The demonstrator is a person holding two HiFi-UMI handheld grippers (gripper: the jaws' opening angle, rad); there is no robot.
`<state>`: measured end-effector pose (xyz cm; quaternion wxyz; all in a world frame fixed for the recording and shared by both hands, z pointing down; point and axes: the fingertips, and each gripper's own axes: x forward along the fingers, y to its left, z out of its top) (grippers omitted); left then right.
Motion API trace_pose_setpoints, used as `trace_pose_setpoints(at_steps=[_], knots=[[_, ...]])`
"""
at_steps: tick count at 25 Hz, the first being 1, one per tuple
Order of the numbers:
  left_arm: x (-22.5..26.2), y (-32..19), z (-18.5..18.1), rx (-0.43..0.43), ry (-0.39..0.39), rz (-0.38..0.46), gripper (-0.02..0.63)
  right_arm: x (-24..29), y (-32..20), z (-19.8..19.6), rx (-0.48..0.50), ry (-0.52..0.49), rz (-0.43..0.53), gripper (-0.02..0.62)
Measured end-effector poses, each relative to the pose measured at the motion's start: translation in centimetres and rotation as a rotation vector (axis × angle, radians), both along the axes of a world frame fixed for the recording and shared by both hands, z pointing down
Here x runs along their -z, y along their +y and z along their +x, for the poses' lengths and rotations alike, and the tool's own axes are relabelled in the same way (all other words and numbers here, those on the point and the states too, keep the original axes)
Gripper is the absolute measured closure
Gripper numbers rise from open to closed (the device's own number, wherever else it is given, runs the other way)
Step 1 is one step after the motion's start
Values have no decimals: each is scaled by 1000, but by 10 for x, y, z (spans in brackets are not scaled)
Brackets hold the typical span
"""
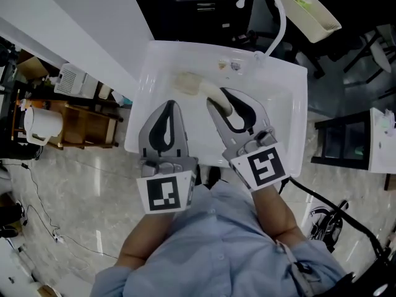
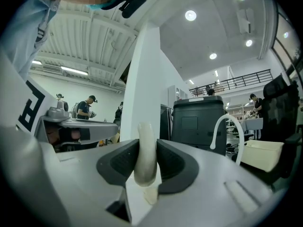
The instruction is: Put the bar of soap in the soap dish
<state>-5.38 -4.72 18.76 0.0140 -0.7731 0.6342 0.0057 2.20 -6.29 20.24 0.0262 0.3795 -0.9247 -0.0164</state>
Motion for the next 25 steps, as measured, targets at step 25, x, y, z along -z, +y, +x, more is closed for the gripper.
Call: trace_pose_setpoints(at_steps=[25], knots=[[-98,-145,-47,-75,75,-226,600,-113,-129,-58,-26,93,-246,486]])
